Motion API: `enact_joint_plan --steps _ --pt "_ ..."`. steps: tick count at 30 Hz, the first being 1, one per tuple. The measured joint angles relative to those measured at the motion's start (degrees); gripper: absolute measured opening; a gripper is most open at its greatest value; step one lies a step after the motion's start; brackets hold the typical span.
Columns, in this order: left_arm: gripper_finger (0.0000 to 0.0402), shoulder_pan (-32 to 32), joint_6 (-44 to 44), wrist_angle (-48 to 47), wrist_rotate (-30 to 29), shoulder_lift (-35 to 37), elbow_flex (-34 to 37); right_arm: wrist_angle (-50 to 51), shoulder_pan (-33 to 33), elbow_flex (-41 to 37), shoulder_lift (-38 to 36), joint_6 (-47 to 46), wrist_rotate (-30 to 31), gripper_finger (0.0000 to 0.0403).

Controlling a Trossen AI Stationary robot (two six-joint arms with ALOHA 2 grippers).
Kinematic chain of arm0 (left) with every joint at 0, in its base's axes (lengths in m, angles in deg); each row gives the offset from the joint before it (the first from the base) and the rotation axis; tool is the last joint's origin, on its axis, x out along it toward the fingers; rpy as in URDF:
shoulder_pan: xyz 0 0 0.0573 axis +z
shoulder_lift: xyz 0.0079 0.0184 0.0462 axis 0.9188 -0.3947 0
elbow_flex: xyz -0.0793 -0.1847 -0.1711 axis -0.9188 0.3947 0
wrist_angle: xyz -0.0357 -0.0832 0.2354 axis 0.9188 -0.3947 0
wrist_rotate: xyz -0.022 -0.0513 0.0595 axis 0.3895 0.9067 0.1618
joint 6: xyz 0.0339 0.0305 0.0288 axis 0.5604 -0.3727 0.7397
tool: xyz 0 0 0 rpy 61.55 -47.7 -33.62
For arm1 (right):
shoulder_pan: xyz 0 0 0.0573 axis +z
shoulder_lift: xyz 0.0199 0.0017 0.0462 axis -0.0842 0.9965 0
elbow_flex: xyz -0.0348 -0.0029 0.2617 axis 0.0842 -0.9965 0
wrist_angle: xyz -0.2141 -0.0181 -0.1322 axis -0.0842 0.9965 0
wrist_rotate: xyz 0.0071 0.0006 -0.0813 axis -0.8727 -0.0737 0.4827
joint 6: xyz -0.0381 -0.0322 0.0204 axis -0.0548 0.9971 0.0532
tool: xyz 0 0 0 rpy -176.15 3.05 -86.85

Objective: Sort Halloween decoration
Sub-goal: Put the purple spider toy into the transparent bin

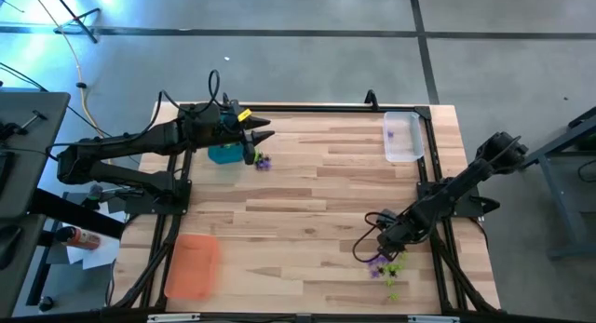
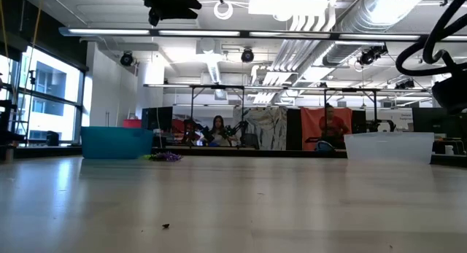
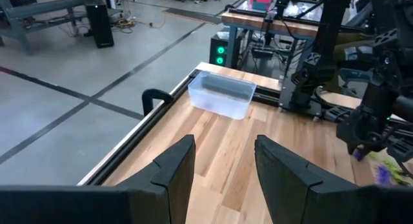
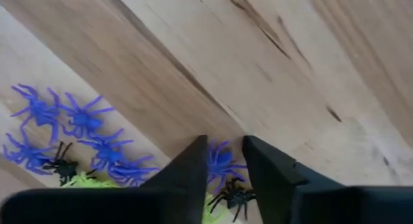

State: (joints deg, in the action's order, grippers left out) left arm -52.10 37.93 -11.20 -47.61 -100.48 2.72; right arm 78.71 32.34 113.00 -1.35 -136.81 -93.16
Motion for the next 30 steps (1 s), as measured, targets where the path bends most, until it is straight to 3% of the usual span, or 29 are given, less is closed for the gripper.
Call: enact_joint_plan --steps 2,4,11,17,20,23,27,30 --pt "0.0149 0.0 0.0 0.0 -0.3 0.0 0.0 0.8 0.0 -0.1 -0.2 0.1 0.1 0.0031" --pt "0.0149 0.0 0.0 0.2 -0.4 0.0 0.0 1.1 0.0 -0.2 -0.6 0.6 0.2 0.0011" --pt "0.0149 0.1 2.3 6.3 -0.5 3.3 -0.9 3.6 -0.2 -0.3 -8.4 -0.7 3.4 0.0002" --pt "0.0149 0.1 4.6 6.2 -0.5 6.7 -2.6 5.5 -2.4 3.2 -18.5 0.9 16.3 0.0001" --pt "0.0149 0.1 3.8 6.0 -0.5 8.1 -2.7 -0.4 -4.5 5.1 -22.6 10.3 24.6 0.0000" --pt "0.0149 0.1 2.4 5.8 -0.5 8.5 -2.7 -11.8 -7.6 6.8 -25.3 26.3 30.7 0.0000" --pt "0.0149 -0.1 2.1 5.6 -0.5 8.6 -2.7 -25.7 -13.6 9.5 -25.7 49.1 33.1 0.0000" --pt "0.0149 -0.2 2.1 5.6 0.0 8.0 -2.7 -32.7 -19.1 11.8 -25.4 58.7 33.2 0.0000"
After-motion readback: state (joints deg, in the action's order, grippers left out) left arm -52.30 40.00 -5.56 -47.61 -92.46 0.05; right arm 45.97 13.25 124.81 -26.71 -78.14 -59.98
